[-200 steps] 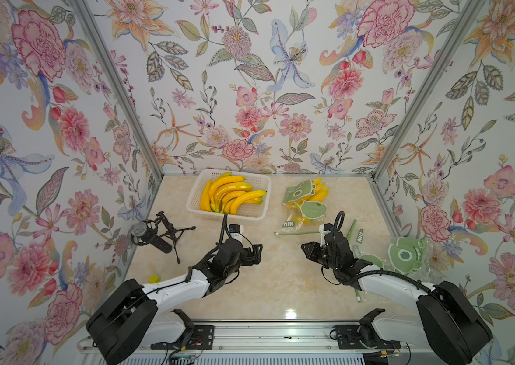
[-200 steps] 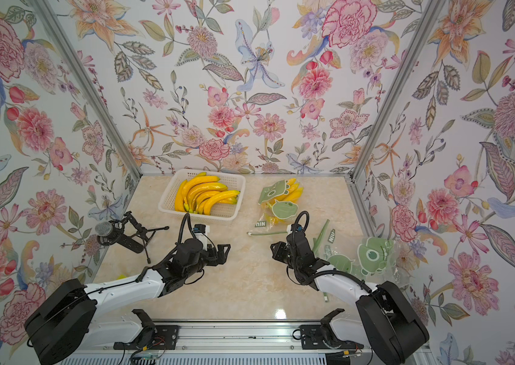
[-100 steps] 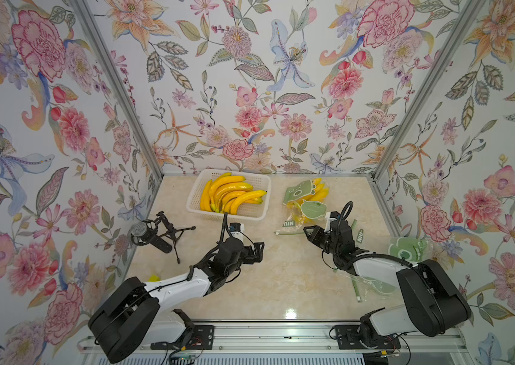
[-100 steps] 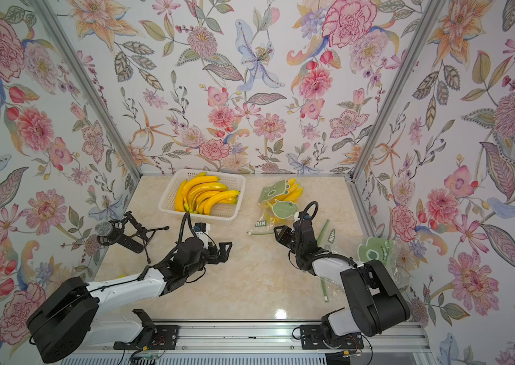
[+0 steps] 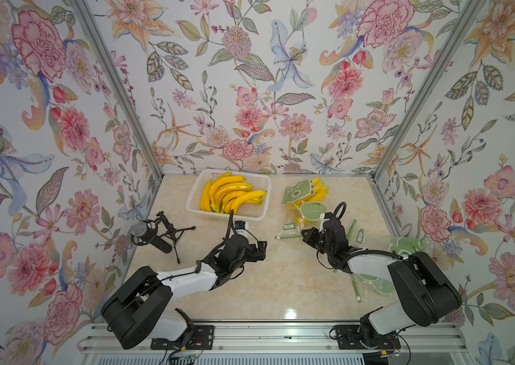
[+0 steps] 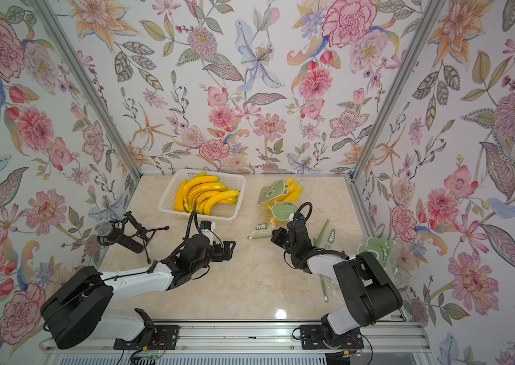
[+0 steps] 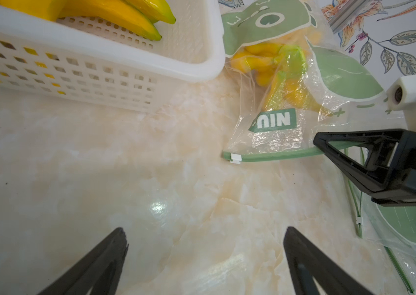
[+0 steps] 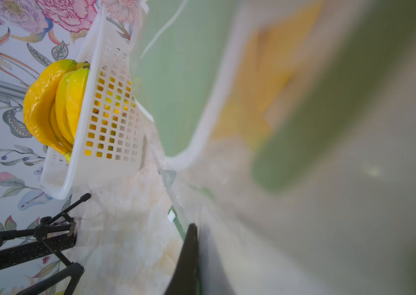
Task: Open the zip-top bag and take out the banana
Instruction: Adjust the zipper food storage bag at the center of the board.
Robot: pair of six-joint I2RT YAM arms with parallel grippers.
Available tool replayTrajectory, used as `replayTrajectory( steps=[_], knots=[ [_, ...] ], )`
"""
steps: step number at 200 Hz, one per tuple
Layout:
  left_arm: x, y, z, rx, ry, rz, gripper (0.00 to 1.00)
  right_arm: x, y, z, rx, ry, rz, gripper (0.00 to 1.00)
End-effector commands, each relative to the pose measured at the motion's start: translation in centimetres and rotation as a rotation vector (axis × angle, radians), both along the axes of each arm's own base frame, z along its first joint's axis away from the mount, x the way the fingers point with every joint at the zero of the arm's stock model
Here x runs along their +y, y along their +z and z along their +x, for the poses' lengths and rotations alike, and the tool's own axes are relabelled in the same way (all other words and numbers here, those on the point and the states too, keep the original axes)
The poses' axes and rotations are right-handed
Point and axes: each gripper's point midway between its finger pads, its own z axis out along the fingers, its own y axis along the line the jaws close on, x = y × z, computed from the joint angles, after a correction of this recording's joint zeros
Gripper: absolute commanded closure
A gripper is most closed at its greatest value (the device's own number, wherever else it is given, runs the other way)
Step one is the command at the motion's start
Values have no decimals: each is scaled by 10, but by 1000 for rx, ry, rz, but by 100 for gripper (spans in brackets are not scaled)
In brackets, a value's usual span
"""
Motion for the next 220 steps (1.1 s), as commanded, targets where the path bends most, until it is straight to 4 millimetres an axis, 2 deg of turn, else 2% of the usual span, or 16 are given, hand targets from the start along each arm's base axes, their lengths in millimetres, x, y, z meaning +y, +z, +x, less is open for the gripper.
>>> replayTrajectory(
  steps=[1,43,48,79,116,141,166,188,205,220],
  knots=[
    [-16,10,8,-18,-17,-41,4,-7,0,-13,5,-30,3,100],
    [-42,7,15,8,-81,-85,8,-2,-2,-47,21,-24,41,100],
    [-45,-7,15,39,-90,-67,9,-2,-3,-51,29,-30,55,100],
    [-66,-25,14,94,-145,-36,13,-5,-14,-75,75,-48,122,100],
    [-87,-42,2,134,-211,4,21,-7,-14,-87,86,-58,103,100],
    [-100,-49,-8,137,-250,46,28,-11,-23,-90,109,-71,80,100],
    [-100,-63,-9,157,-236,104,41,-9,-26,-90,115,-73,85,100],
    [-82,-79,-2,153,-154,202,58,-8,-24,-88,110,-72,85,100],
    [-78,-80,-1,141,-143,216,67,-10,-26,-89,120,-74,64,100],
    [-81,-80,-1,136,-157,209,70,-13,-29,-92,127,-79,42,100]
  ],
)
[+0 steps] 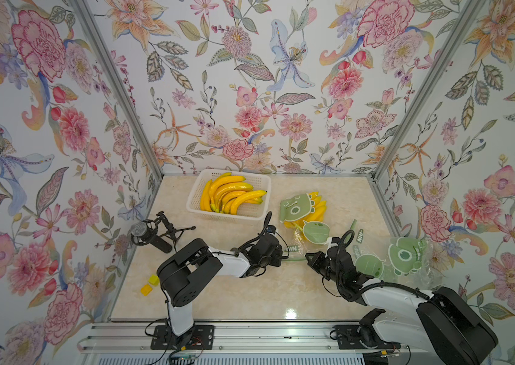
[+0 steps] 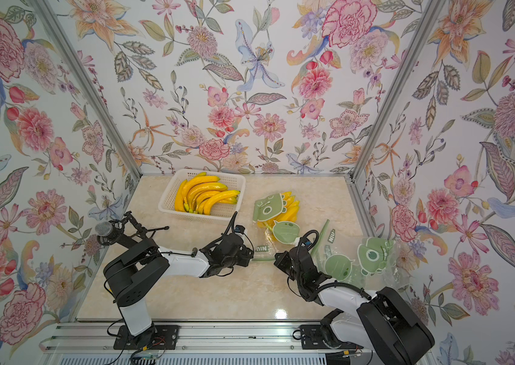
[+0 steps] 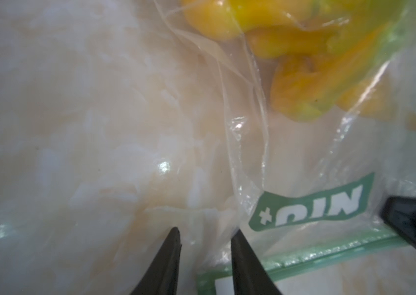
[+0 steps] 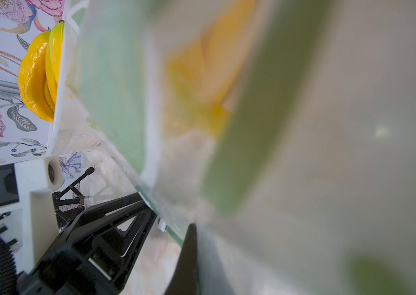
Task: Open the zip-top bag and take out the banana
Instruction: Adjust the zipper food storage bag at the center of the board.
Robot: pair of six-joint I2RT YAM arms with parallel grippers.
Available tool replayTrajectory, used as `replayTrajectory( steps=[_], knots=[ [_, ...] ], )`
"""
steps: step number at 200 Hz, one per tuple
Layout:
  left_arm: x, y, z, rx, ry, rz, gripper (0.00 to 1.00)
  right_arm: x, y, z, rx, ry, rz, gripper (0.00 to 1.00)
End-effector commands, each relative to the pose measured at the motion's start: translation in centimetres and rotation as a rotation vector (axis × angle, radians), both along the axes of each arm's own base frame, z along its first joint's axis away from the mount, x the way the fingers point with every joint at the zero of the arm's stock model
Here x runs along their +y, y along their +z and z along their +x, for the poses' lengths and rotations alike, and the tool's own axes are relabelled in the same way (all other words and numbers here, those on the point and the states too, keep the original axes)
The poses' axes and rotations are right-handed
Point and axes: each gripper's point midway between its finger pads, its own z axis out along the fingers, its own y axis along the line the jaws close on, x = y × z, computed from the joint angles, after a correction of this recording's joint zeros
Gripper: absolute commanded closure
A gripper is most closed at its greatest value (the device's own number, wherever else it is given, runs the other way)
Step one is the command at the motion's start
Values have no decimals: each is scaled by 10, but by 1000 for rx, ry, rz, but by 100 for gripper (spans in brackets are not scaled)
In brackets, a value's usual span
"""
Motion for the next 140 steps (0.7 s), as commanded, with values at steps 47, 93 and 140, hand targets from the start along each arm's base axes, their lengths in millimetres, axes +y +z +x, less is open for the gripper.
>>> replayTrajectory(
  steps=[47,93,140],
  knots=[
    [-4,-16,-2,1,-28,23,73,-10,-7,-7,27,-32,-54,100],
    [-24,-20,-7,29,-116,-13,71,-7,-8,-5,32,-9,-98,100],
    [-13,-22,-1,18,-76,59,97,-9,-6,-3,26,-13,-120,97]
  ],
)
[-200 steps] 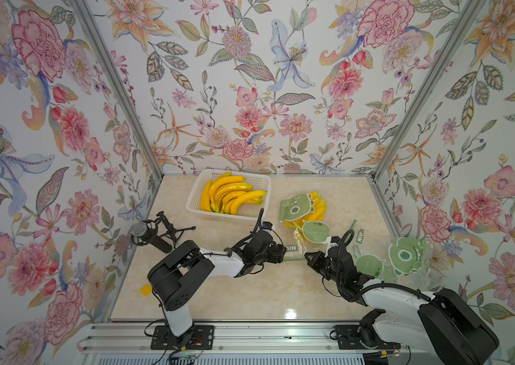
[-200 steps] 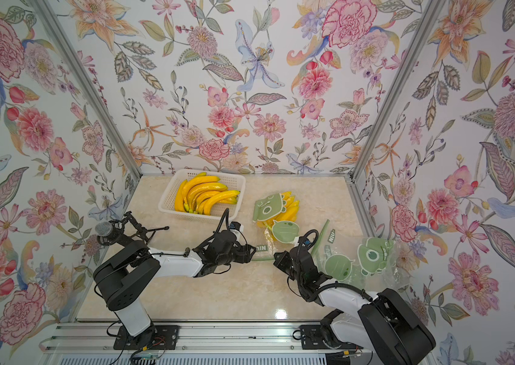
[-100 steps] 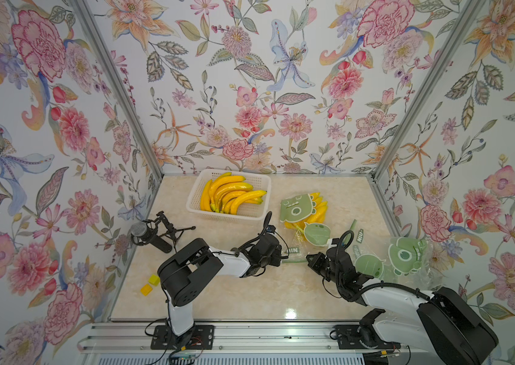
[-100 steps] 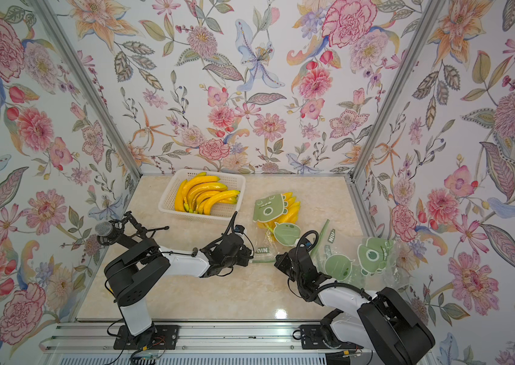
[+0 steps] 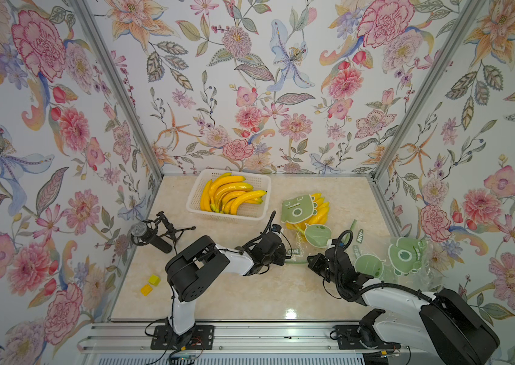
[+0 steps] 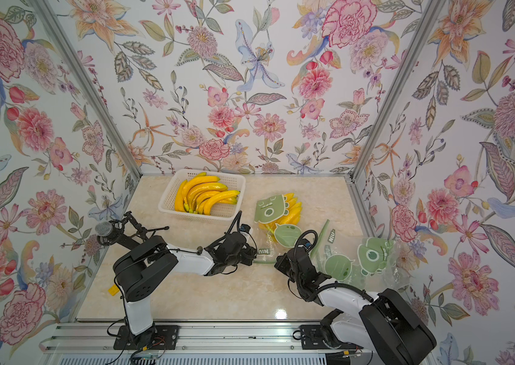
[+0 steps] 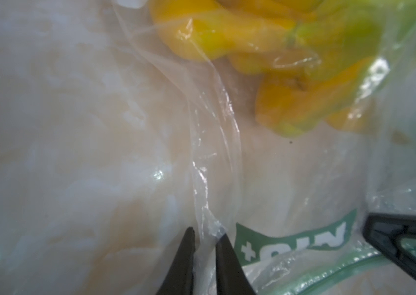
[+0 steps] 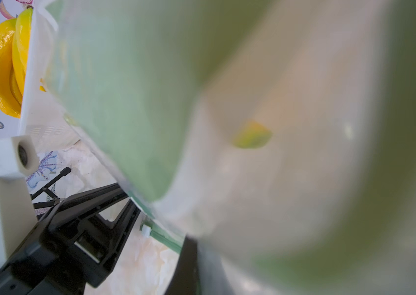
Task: Open the zip-top bag and take out the banana
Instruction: Adjust the zipper food storage bag at the center of the board.
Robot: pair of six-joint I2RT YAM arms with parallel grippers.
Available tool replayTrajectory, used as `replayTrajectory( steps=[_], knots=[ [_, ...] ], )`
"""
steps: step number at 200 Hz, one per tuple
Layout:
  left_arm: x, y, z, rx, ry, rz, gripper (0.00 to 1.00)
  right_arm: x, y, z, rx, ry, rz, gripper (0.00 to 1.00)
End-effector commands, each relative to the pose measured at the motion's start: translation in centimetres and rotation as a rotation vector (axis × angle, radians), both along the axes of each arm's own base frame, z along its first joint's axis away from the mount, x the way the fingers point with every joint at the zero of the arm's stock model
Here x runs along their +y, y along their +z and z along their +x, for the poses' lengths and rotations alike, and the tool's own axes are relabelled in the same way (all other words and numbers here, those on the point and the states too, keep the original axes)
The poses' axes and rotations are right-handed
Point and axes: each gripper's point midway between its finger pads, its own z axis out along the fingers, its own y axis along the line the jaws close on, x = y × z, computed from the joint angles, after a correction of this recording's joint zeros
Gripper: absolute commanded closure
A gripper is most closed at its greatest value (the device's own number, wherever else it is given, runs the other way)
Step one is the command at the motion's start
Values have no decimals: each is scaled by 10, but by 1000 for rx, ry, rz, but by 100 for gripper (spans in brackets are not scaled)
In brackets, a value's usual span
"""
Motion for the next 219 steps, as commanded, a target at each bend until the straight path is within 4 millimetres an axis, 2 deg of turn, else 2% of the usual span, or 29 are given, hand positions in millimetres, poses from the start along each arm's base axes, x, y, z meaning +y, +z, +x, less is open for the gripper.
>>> replayTrajectory(
  steps=[1,14,23,38,52,63,73,94,119,132,135,139,160,175,187,219],
  knots=[
    [12,-17,-5,29,16,99,98,-2,4,3,-4,-2,-46,97],
    [24,-7,0,34,78,145,100,-8,9,3,-6,-6,-98,89],
    [29,8,2,30,103,171,100,-15,15,4,-19,-11,-154,81],
    [36,37,3,3,129,177,100,-24,33,7,-86,-6,-213,69],
    [41,60,5,-34,143,163,100,-28,52,11,-157,13,-257,54],
    [45,67,7,-50,152,178,100,-27,68,14,-215,50,-287,42],
    [49,68,9,-53,159,197,100,-24,80,15,-258,88,-313,36],
    [52,71,11,-50,163,182,100,-17,105,16,-349,174,-374,32],
    [63,91,13,-88,197,149,100,-17,127,14,-430,233,-470,31],
    [69,93,13,-92,201,148,100,-18,141,13,-485,263,-522,31],
    [70,93,13,-91,201,151,100,-12,143,10,-504,293,-533,31],
    [72,105,13,-109,204,128,100,-12,148,9,-521,307,-552,30],
    [77,110,10,-120,183,138,100,-4,171,5,-612,390,-639,30],
    [81,114,9,-131,173,146,100,10,185,1,-686,471,-667,30],
    [83,118,8,-137,167,137,100,28,188,-5,-742,563,-685,30],
    [86,132,8,-163,158,111,100,75,175,-23,-837,798,-830,26]
  ],
)
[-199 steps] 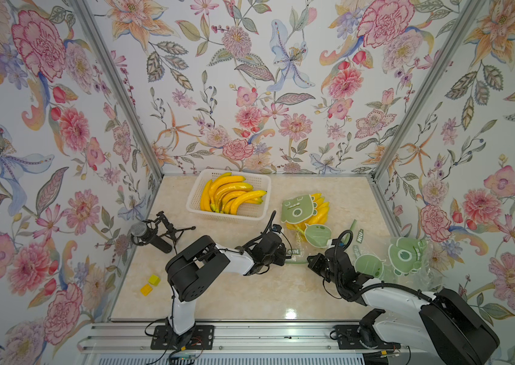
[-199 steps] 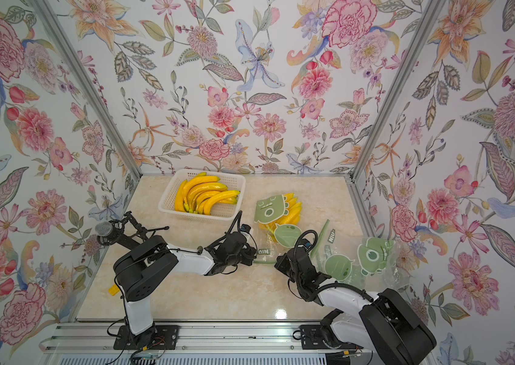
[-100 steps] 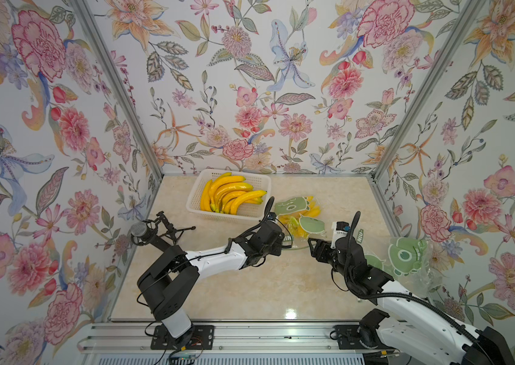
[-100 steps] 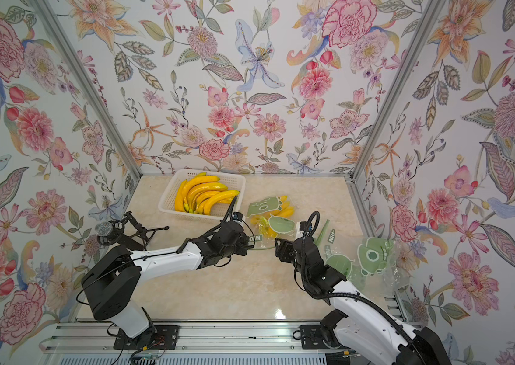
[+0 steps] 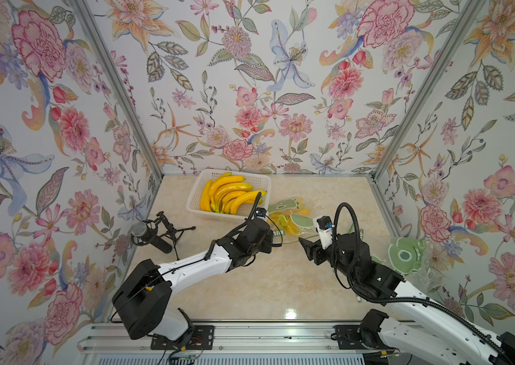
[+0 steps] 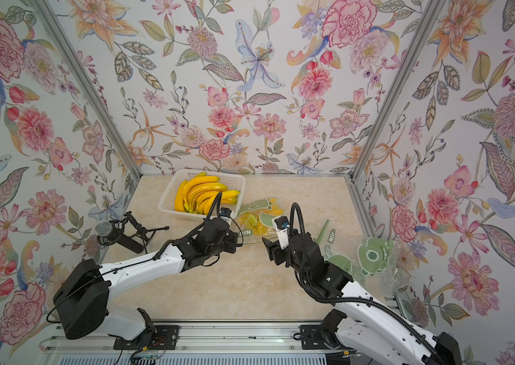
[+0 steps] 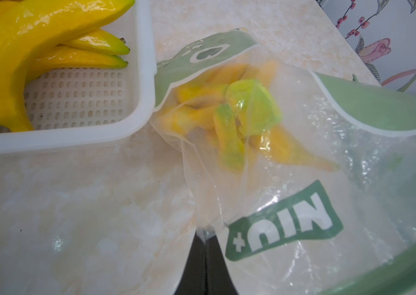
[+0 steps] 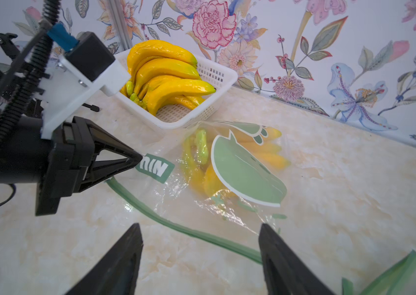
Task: Open the zip-top bag and take out the banana
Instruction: Adjust the zipper food storage bag at the center of the board, then unzip the zipper on the zipper food storage bag.
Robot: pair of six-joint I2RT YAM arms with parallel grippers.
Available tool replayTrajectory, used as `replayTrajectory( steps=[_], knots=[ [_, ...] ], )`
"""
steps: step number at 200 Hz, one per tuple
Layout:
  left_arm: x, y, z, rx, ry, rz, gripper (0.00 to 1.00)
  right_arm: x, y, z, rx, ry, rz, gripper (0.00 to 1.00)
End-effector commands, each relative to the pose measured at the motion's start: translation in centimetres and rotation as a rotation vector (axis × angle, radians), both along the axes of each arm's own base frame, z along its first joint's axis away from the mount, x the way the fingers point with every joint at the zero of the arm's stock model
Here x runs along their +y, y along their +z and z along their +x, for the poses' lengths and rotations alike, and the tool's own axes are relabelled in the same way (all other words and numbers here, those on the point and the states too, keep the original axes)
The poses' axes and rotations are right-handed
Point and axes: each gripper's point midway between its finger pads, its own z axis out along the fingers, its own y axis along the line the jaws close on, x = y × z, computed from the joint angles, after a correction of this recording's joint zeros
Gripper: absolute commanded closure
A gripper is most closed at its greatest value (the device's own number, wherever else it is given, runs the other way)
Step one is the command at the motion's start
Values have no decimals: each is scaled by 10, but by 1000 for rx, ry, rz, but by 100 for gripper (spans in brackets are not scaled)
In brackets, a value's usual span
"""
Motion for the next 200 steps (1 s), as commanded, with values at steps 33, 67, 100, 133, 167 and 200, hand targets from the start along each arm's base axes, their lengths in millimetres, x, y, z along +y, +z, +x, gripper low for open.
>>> replayTrajectory(
  steps=[33,67,100,133,167,200],
  knots=[
    [10,22,0,-44,-18,-18,100,56,-23,-21,-129,295,-249,24],
    [11,29,-4,-60,-39,-29,100,52,-15,-8,-229,230,-280,25],
    [9,34,-6,-74,-55,-53,100,48,-8,-2,-333,208,-325,21],
    [6,38,-7,-83,-70,-63,100,50,-18,5,-322,246,-345,21],
    [5,43,-7,-93,-74,-80,100,47,-36,15,-288,234,-354,37],
    [-2,55,-4,-107,-83,-109,100,45,-49,20,-263,218,-385,63]
  ],
)
